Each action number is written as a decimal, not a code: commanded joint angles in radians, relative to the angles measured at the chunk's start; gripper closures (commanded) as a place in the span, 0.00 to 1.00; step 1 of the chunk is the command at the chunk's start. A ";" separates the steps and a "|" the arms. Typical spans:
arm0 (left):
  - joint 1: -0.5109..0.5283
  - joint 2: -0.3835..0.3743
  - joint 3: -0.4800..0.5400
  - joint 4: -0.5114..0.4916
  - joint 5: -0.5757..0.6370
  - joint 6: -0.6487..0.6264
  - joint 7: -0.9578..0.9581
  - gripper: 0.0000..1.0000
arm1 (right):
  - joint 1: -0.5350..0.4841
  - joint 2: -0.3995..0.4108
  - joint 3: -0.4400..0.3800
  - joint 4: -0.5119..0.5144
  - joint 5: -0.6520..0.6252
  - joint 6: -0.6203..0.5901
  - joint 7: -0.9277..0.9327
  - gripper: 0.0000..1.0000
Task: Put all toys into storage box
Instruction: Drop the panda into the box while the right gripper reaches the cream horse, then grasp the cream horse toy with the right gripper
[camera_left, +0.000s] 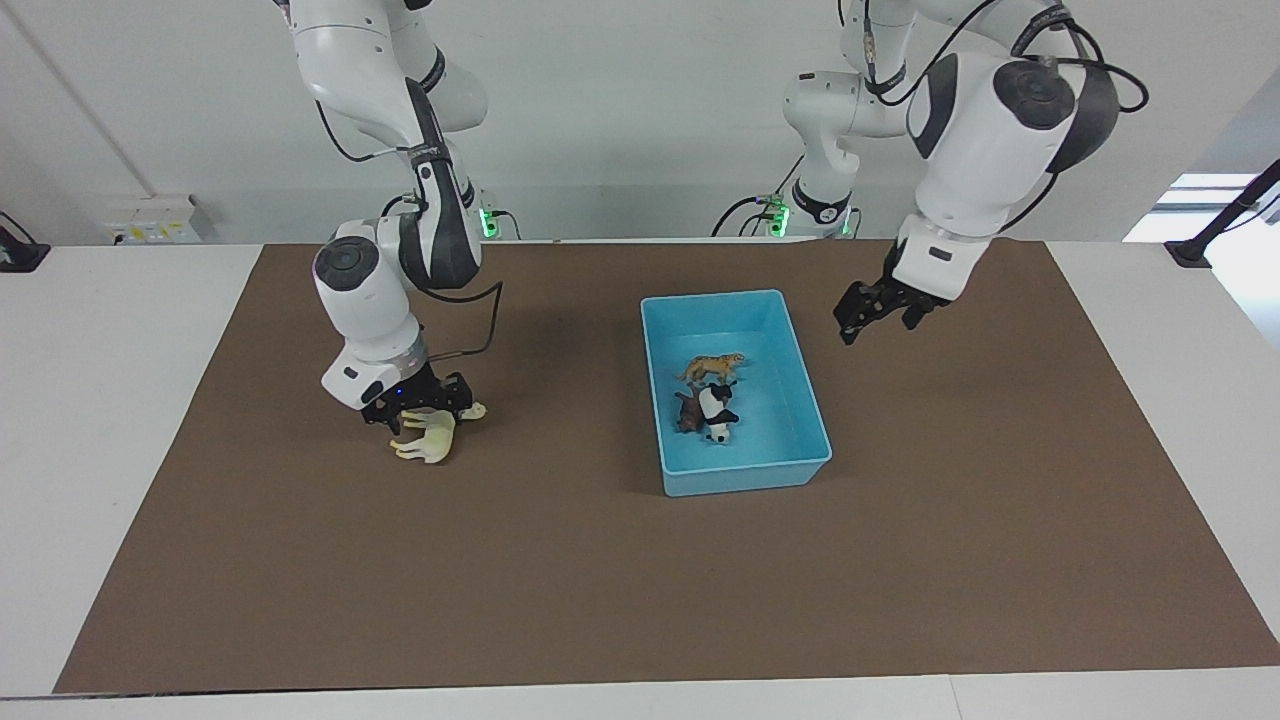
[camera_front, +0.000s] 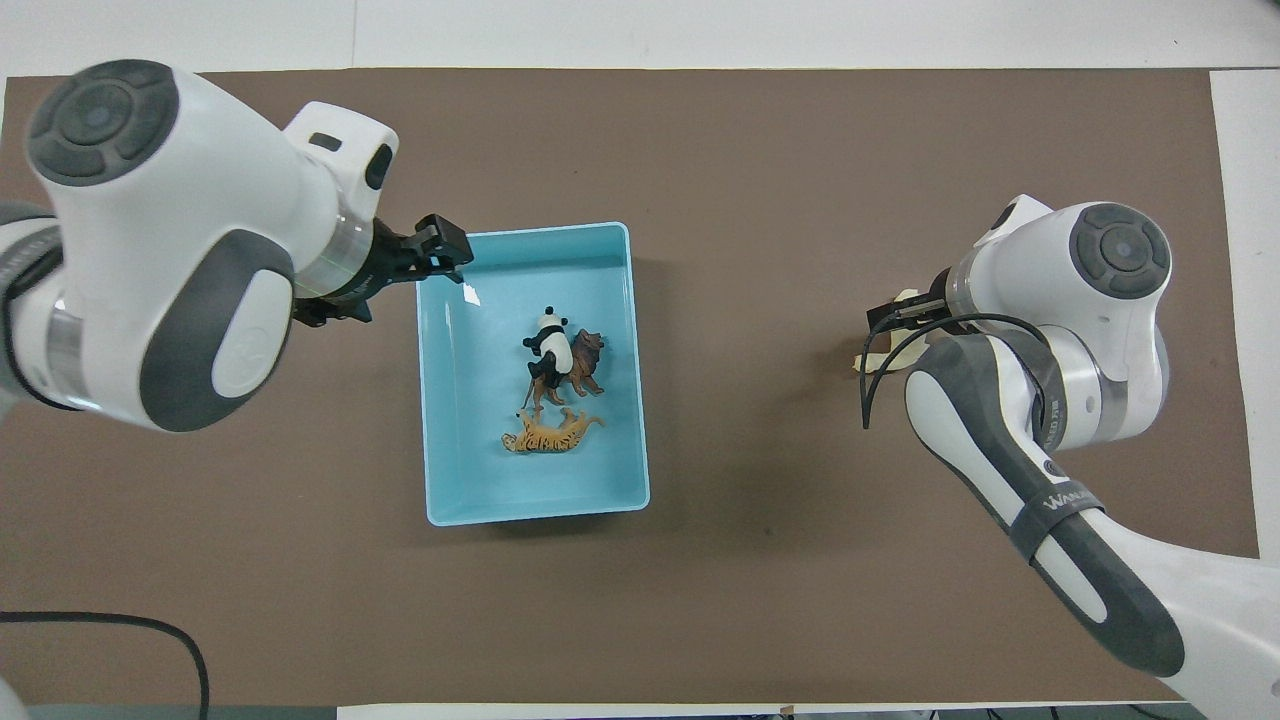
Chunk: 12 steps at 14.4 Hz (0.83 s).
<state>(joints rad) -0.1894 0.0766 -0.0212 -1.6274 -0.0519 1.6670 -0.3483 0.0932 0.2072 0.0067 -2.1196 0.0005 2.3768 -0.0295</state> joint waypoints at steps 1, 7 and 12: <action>0.062 -0.029 -0.005 0.004 0.018 -0.096 0.155 0.00 | -0.015 -0.008 0.015 -0.033 0.012 0.024 0.034 0.00; 0.148 -0.029 -0.023 0.078 0.015 -0.193 0.251 0.00 | -0.009 0.040 0.015 -0.039 0.012 0.113 0.072 0.00; 0.165 -0.055 -0.022 0.066 0.015 -0.191 0.353 0.00 | -0.013 0.043 0.015 -0.030 0.012 0.104 0.092 1.00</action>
<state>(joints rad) -0.0350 0.0462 -0.0298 -1.5628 -0.0509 1.4976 -0.0185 0.0943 0.2558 0.0112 -2.1486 0.0027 2.4765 0.0514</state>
